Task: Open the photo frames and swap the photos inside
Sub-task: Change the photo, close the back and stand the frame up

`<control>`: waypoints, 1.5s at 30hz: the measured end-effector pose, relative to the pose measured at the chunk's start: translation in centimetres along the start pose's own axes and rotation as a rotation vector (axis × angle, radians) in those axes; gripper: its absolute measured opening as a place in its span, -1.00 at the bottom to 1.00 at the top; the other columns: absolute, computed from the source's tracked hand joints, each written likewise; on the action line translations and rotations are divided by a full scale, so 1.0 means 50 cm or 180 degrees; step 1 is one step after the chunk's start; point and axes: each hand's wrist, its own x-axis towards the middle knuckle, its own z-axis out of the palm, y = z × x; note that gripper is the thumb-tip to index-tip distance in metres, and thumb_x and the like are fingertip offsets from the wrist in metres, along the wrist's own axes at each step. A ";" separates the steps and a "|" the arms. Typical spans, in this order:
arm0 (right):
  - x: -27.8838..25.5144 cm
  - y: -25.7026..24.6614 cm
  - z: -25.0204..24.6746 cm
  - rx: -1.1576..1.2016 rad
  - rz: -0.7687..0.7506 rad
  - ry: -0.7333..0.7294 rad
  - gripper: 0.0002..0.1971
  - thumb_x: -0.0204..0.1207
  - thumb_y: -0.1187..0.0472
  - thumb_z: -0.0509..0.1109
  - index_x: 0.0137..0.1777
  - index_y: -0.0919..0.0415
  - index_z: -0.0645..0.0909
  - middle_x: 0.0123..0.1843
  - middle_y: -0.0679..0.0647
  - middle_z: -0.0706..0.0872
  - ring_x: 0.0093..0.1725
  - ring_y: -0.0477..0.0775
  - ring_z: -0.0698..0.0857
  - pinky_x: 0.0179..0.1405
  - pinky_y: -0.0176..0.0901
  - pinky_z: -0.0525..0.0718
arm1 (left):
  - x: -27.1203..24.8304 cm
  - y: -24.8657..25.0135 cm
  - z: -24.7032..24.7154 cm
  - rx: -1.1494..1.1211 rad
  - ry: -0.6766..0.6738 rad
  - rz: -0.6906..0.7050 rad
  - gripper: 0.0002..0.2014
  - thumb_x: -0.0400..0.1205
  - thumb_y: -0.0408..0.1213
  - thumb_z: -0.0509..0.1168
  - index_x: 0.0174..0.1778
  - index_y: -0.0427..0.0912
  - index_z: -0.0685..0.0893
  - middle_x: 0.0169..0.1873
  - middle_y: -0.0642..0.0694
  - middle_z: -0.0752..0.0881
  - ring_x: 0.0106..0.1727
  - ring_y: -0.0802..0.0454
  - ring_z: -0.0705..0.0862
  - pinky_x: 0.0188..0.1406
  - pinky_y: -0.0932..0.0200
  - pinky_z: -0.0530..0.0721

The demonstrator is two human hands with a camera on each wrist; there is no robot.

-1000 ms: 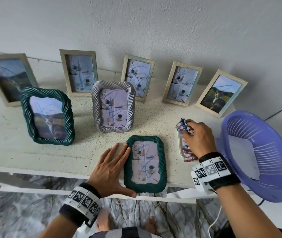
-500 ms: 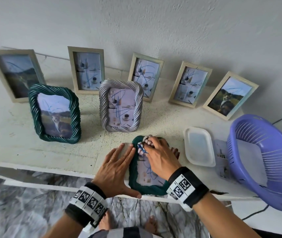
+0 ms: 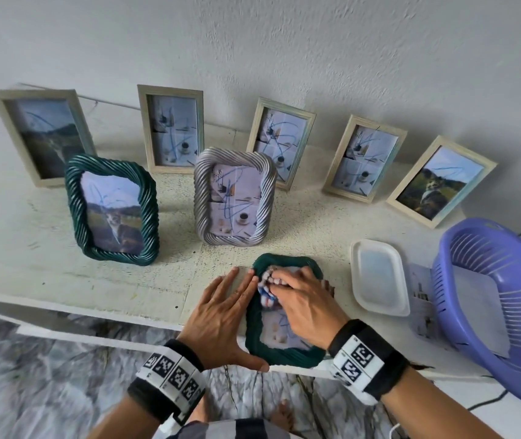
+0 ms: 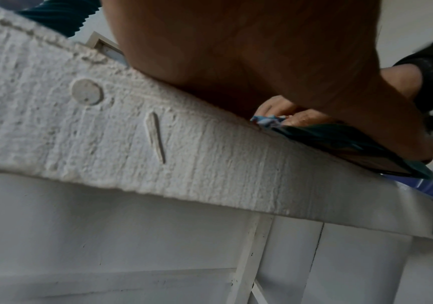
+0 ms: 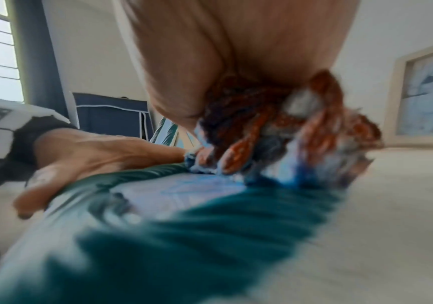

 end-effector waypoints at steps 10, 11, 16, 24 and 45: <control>-0.002 -0.001 -0.003 -0.0194 -0.0200 0.0366 -0.47 0.21 0.49 0.46 0.23 0.22 0.69 0.31 0.04 0.67 0.00 0.07 0.51 -0.09 -0.15 0.69 | -0.001 -0.002 -0.003 0.0096 -0.0063 -0.0039 0.43 0.12 0.79 0.01 0.72 -0.23 0.00 0.72 -0.08 -0.01 0.73 -0.10 -0.17 0.63 -0.12 -0.05; -0.019 -0.004 0.000 -0.0152 -0.0318 0.0288 -0.50 0.23 0.46 0.49 0.23 0.23 0.69 0.33 0.05 0.67 0.00 0.08 0.53 -0.06 -0.14 0.70 | -0.001 -0.002 -0.002 0.0101 -0.0059 -0.0035 0.43 0.12 0.79 0.01 0.72 -0.23 -0.01 0.72 -0.08 -0.02 0.73 -0.10 -0.17 0.63 -0.12 -0.06; -0.054 0.059 -0.020 -0.0459 -0.0039 0.0264 -0.51 0.18 0.38 0.47 0.18 0.19 0.72 0.26 0.05 0.69 -0.04 0.00 0.41 -0.16 -0.19 0.64 | -0.001 -0.003 -0.001 0.0059 0.0000 -0.0010 0.42 0.13 0.79 0.01 0.71 -0.23 0.03 0.72 -0.10 0.03 0.73 -0.12 -0.09 0.62 -0.13 -0.01; -0.069 0.005 0.003 -0.0076 -0.0232 0.0052 -0.53 0.28 0.39 0.45 0.24 0.18 0.65 0.37 0.03 0.62 -0.01 0.03 0.48 -0.06 -0.15 0.67 | 0.000 -0.004 0.000 0.0069 -0.0039 -0.0047 0.43 0.11 0.79 0.03 0.72 -0.19 -0.06 0.72 -0.04 -0.06 0.73 -0.10 -0.16 0.64 -0.14 -0.04; -0.045 -0.006 0.009 -0.0101 -0.0056 0.0042 -0.52 0.39 0.31 0.35 0.35 0.21 0.61 0.46 0.11 0.54 0.10 0.12 0.49 0.07 -0.06 0.58 | -0.002 0.002 -0.008 0.0079 -0.0093 -0.0050 0.43 0.12 0.79 0.03 0.72 -0.22 -0.03 0.72 -0.08 -0.01 0.72 -0.09 -0.17 0.64 -0.10 -0.09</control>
